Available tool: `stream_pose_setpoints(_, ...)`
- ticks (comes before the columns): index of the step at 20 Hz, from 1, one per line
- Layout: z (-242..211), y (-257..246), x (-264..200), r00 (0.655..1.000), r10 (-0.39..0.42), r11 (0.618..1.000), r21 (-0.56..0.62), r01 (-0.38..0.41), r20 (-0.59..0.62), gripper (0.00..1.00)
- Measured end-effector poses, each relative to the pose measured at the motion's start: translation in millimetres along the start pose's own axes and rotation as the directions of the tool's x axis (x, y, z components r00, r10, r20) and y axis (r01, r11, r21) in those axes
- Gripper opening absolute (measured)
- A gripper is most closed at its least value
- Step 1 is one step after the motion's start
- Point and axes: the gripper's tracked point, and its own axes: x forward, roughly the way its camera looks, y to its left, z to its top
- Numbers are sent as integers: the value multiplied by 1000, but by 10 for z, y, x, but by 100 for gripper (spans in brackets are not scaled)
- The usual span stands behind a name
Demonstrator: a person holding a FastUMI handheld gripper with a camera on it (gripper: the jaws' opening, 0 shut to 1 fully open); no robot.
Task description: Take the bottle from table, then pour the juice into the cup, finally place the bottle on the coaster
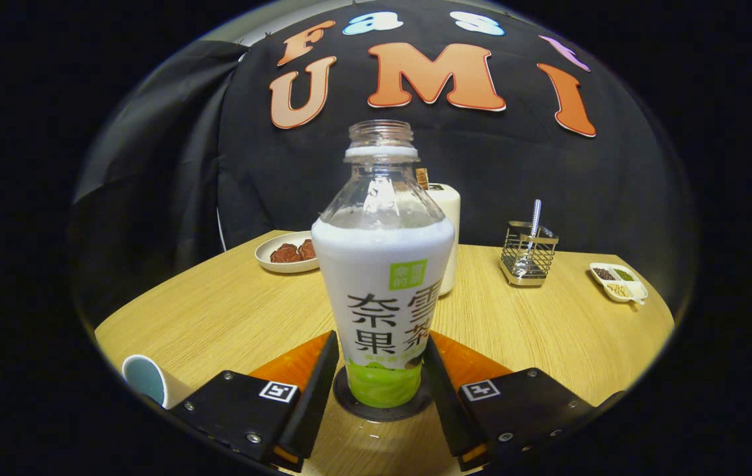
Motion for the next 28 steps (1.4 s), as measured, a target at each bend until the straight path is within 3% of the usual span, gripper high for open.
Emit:
stream_pose_setpoints(1,65,-10,-47,1000,1,1000,13,-2,9,81)
stream_pose_setpoints(6,454,-61,-426,996,-11,1000,14,10,87,89)
stream_pose_setpoints(11,738,101,-1088,984,-5,999,-47,14,178,91)
stream_pose_setpoints(18,1203,13,-2053,951,-69,993,-71,95,301,92)
stream_pose_setpoints(28,1124,-78,-2988,896,-125,986,-47,160,427,92)
